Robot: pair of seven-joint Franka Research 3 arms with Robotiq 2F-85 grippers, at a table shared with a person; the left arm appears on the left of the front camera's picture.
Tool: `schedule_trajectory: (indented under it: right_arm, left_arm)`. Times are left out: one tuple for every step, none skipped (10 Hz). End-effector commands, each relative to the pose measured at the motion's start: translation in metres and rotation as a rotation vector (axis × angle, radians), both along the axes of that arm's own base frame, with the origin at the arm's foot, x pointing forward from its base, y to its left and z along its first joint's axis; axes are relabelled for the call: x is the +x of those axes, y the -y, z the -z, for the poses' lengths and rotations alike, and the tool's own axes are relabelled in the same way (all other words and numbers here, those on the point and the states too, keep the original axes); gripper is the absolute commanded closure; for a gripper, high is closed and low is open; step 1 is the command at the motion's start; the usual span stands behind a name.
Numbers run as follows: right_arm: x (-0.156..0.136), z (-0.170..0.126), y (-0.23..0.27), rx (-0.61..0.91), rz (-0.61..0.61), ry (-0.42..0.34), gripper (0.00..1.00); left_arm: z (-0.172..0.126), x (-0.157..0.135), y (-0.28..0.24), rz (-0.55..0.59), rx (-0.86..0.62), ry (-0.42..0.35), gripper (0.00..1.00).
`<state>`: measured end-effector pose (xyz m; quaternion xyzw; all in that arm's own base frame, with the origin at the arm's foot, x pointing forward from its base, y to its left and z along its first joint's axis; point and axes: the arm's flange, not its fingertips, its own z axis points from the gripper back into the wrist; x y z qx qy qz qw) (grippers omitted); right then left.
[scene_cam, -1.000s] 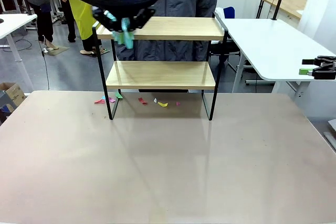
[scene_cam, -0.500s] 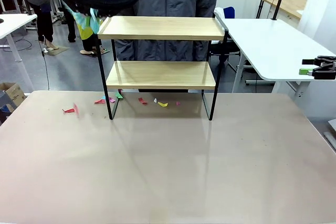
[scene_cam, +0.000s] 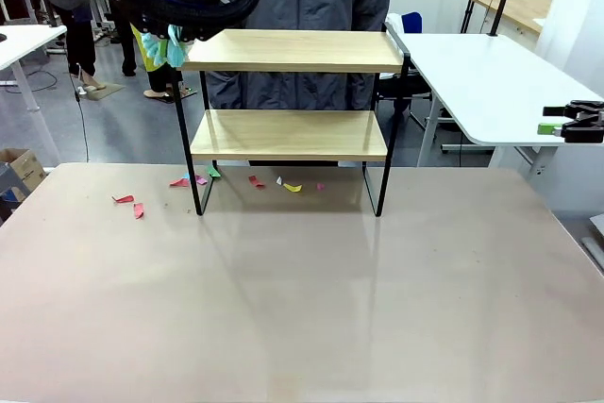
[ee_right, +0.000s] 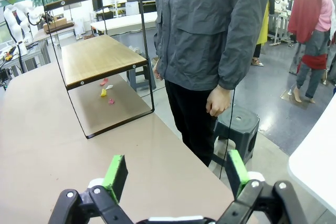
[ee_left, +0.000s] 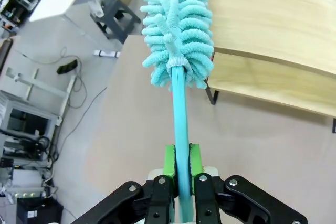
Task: Clean the shelf.
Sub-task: Clean the specific section of the Shelf indicated by the human with the Duster.
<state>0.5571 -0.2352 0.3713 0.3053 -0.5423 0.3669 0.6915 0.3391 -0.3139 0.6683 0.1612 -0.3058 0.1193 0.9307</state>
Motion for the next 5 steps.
schedule_trajectory:
  right_arm:
    - [0.000,-0.002,-0.001,-0.008,-0.004,0.011,0.00]
    - [0.000,-0.002,-0.001,-0.008,-0.004,0.011,0.00]
    - [0.000,-0.002,-0.001,-0.008,-0.004,0.011,0.00]
    - [0.000,-0.002,-0.001,-0.008,-0.004,0.011,0.00]
    - [0.000,-0.002,-0.001,-0.008,-0.004,0.011,0.00]
  left_arm:
    - [-0.001,-0.001,0.000,0.000,0.000,0.003,0.87]
    - [-0.012,-0.009,-0.013,0.042,-0.068,0.059,0.87]
    - [-0.019,-0.017,-0.029,0.075,-0.112,0.101,0.87]
    - [-0.026,-0.024,-0.043,0.112,-0.144,0.135,0.87]
    - [-0.030,-0.031,-0.054,0.203,-0.186,0.157,0.87]
